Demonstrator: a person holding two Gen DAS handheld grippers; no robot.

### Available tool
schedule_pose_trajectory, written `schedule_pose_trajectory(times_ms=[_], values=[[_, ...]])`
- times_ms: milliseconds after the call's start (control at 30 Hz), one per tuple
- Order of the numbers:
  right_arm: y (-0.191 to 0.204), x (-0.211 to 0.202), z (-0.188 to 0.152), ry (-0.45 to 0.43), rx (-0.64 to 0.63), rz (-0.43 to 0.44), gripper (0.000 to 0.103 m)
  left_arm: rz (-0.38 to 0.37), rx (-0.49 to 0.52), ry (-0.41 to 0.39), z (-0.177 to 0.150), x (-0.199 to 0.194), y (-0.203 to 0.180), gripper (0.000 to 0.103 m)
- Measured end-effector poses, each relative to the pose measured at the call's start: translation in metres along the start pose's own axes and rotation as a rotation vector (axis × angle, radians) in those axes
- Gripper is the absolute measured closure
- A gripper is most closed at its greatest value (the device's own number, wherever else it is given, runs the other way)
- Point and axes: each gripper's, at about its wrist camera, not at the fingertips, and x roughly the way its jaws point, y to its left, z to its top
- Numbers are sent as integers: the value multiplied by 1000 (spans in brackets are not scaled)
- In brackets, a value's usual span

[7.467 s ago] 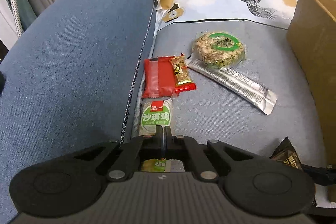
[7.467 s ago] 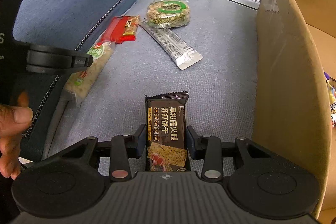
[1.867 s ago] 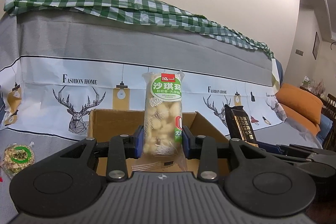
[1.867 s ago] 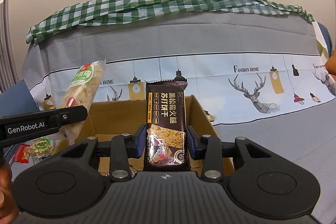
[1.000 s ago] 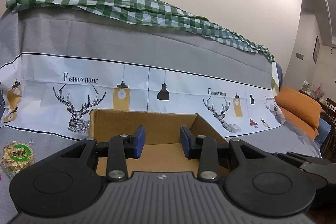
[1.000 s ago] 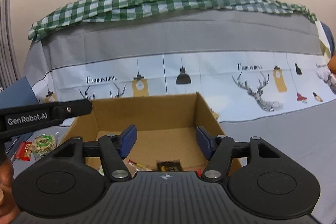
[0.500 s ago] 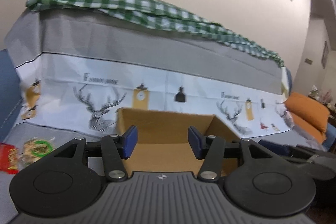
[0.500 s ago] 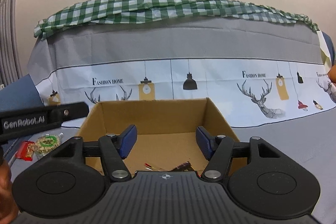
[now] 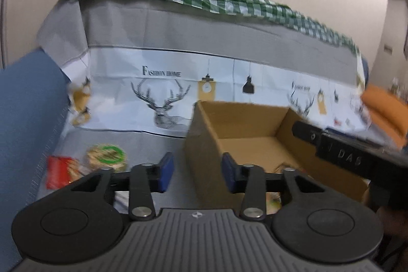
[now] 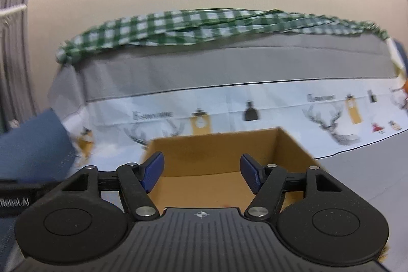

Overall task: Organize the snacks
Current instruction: 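Move both tools back toward the remaining snacks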

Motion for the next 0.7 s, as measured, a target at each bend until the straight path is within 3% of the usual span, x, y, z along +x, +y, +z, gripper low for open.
schedule_pose_trajectory(times_ms=[133, 267, 333, 433, 500, 567, 700], values=[[21, 0, -2, 13, -28, 58, 35, 44, 44, 16, 9, -1, 21, 65], [45, 1, -6, 22, -71, 105, 36, 109, -41, 28, -1, 8, 52, 65], [57, 3, -9, 32, -75, 132, 40, 165, -92, 99, -6, 17, 68, 65], [76, 9, -15, 60, -86, 184, 49, 175, -146, 104, -5, 17, 89, 69], [89, 13, -18, 77, -101, 229, 67, 174, -181, 119, -6, 18, 101, 74], [102, 18, -22, 88, -119, 272, 76, 173, -195, 120, -6, 17, 109, 76], [122, 28, -35, 123, -165, 310, 80, 191, -203, 116, -4, 18, 121, 78]])
